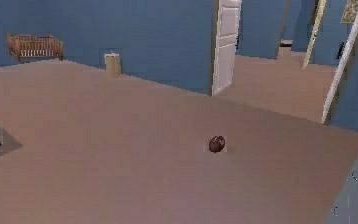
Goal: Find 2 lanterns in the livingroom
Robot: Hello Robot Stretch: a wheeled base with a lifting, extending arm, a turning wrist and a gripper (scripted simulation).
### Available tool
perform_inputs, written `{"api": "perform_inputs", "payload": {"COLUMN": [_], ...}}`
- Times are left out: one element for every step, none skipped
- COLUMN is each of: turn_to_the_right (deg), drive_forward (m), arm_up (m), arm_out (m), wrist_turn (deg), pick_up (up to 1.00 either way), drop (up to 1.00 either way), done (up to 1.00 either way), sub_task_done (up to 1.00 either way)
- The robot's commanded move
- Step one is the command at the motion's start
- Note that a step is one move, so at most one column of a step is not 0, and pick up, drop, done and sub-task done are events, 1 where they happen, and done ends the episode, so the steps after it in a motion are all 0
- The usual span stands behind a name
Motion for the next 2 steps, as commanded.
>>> {"api": "perform_inputs", "payload": {"turn_to_the_right": [0.0, 27.0], "drive_forward": [0.15, 0.00], "arm_up": [0.00, 0.00], "arm_out": [0.00, 0.00], "wrist_turn": [0.0, 0.0], "pick_up": [0.00, 0.00], "drop": [0.00, 0.00], "done": [0.00, 0.00], "sub_task_done": [0.00, 0.00]}}
